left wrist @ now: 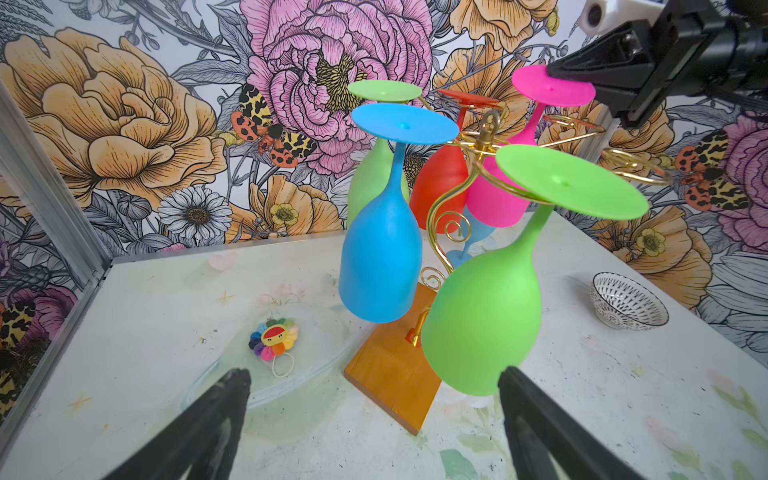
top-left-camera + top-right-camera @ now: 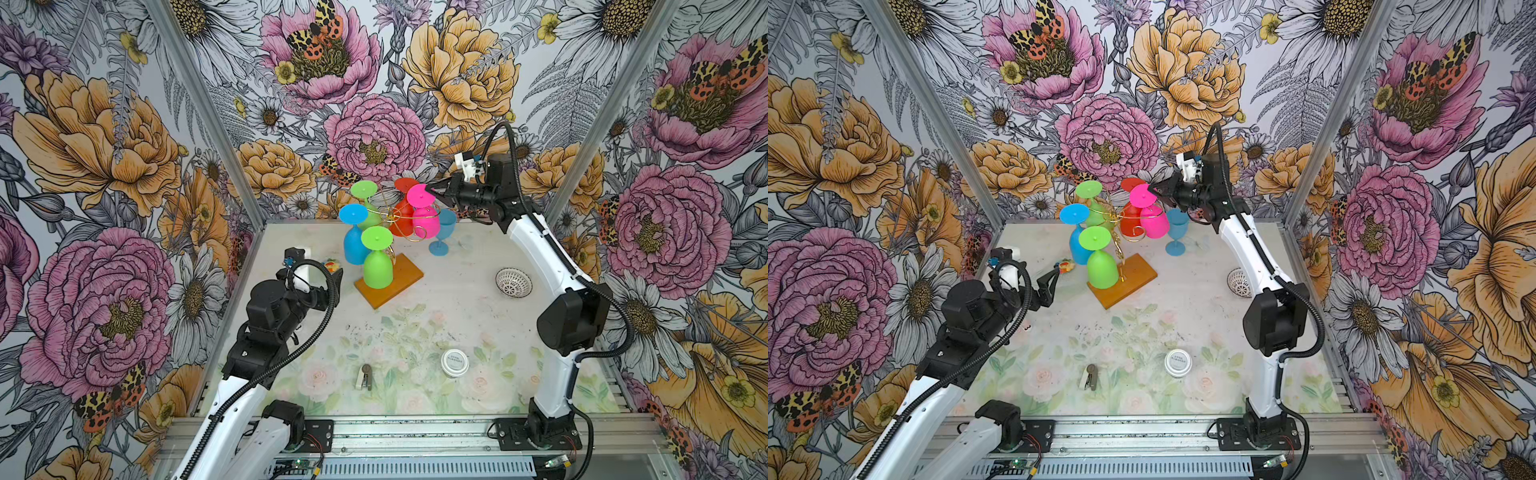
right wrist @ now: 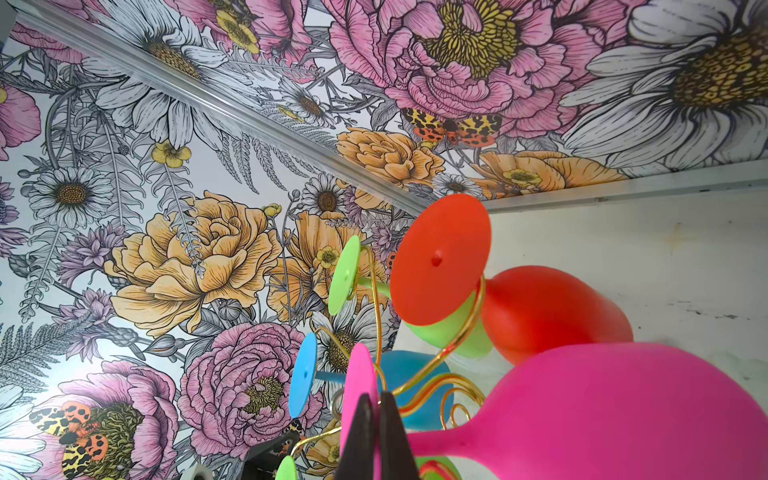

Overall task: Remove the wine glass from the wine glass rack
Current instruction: 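Slide the pink glass off the rack arm with the right gripper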

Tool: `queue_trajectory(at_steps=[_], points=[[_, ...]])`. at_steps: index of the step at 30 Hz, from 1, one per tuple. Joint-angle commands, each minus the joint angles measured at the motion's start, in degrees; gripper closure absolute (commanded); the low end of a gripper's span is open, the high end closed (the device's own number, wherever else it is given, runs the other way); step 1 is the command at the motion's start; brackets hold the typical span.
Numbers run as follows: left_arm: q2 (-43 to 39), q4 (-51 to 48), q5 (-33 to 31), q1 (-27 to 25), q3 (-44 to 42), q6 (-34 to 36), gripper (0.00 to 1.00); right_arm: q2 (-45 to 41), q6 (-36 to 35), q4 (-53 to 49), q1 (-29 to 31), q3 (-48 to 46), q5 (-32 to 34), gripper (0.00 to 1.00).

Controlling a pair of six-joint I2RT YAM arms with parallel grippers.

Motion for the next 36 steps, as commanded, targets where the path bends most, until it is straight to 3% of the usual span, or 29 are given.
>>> queue_trajectory(at_steps=[1, 12, 24, 36], points=[[-0.5, 0.8, -0.6, -0.3, -0.6, 0.6, 0.05, 0.6, 0.1, 1.4, -0.7, 2.1, 0.3, 1.0], [0.4, -1.1, -0.6, -0.3, 0.5, 0.3, 0.05, -2.4, -1.1, 1.5, -3.1, -0.7, 0.2, 1.0], [-0.7, -1.7, 0.0, -0.3, 0.6, -0.9, 0.05, -13.2, -4.7, 1.4, -6.6, -12.3, 3.0, 1.0], [-1.5, -5.2, 11.0, -0.1, 4.7, -8.5, 0.05, -29.1, -15.8, 1.3, -6.2, -29.1, 11.0, 1.0]])
